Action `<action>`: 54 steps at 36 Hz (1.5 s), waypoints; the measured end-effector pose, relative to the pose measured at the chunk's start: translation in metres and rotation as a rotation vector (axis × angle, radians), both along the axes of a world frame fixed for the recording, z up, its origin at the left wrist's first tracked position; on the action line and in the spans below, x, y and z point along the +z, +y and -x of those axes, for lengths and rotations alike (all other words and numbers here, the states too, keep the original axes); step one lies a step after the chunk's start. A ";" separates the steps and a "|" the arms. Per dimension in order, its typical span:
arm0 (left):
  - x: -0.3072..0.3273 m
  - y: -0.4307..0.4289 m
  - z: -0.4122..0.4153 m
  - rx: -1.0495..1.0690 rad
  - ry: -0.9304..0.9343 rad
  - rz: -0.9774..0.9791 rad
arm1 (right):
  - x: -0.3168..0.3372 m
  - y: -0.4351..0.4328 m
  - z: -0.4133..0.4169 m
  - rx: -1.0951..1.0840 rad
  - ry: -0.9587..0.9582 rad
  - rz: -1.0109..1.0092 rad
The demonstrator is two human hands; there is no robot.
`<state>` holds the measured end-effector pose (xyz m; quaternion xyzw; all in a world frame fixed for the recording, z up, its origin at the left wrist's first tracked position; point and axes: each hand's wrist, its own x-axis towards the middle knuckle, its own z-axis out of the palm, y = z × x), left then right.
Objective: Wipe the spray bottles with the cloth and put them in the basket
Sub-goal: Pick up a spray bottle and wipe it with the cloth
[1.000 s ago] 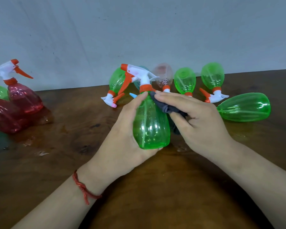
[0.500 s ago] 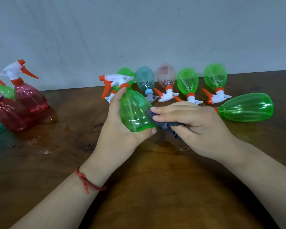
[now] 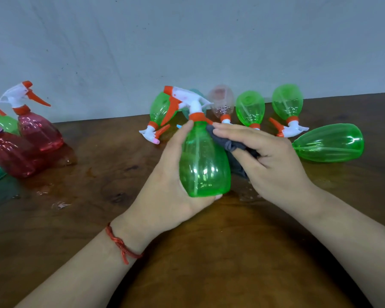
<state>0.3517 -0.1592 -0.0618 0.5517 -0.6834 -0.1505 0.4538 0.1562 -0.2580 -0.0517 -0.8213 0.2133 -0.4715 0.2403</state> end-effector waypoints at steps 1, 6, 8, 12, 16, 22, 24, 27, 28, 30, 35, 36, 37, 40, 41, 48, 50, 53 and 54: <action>-0.001 0.000 0.000 -0.022 -0.027 0.007 | 0.001 0.001 -0.001 -0.004 -0.024 -0.020; 0.000 0.001 0.000 -0.069 -0.040 0.026 | 0.007 0.007 -0.003 0.006 -0.106 -0.124; 0.001 0.002 0.001 -0.080 -0.038 0.028 | 0.007 0.007 -0.003 0.013 -0.132 -0.152; 0.001 0.001 0.002 -0.093 -0.043 0.041 | 0.005 0.007 -0.002 0.017 -0.118 -0.146; -0.004 -0.004 -0.003 -0.070 -0.123 0.092 | 0.003 0.005 -0.002 -0.022 -0.025 0.012; -0.003 -0.006 -0.006 0.013 -0.274 0.165 | 0.000 0.003 0.001 -0.044 0.037 0.164; -0.004 -0.005 -0.005 0.032 -0.261 0.159 | 0.000 0.002 0.001 -0.039 0.049 0.188; -0.004 -0.004 -0.004 0.085 -0.161 0.105 | 0.000 0.003 0.000 -0.005 0.092 0.216; -0.003 -0.003 -0.004 0.098 -0.109 0.076 | 0.000 0.004 -0.001 0.009 0.109 0.215; 0.000 -0.002 -0.005 0.119 -0.012 0.025 | 0.000 0.005 0.000 0.035 0.146 0.216; 0.002 -0.004 -0.012 0.193 0.094 -0.010 | 0.000 0.007 -0.001 0.101 0.198 0.280; 0.002 -0.004 -0.012 0.212 0.104 -0.014 | 0.000 0.007 -0.001 0.112 0.209 0.296; 0.002 -0.004 -0.013 0.227 0.118 -0.016 | 0.000 0.007 -0.001 0.120 0.221 0.310; 0.002 -0.005 -0.013 0.248 0.152 -0.010 | 0.001 0.008 0.000 0.135 0.261 0.333; 0.001 -0.005 -0.013 0.251 0.155 -0.011 | 0.001 0.008 0.001 0.137 0.270 0.338; 0.001 -0.004 -0.014 0.248 0.130 -0.035 | 0.003 0.006 0.002 0.139 0.248 0.354; 0.003 -0.004 -0.015 0.243 0.118 -0.035 | 0.001 0.006 0.002 0.124 0.241 0.355; 0.005 -0.003 -0.017 0.215 0.063 -0.032 | 0.000 0.006 0.001 0.085 0.211 0.289; 0.005 -0.003 -0.016 0.198 0.030 -0.030 | 0.000 0.007 0.001 0.066 0.187 0.243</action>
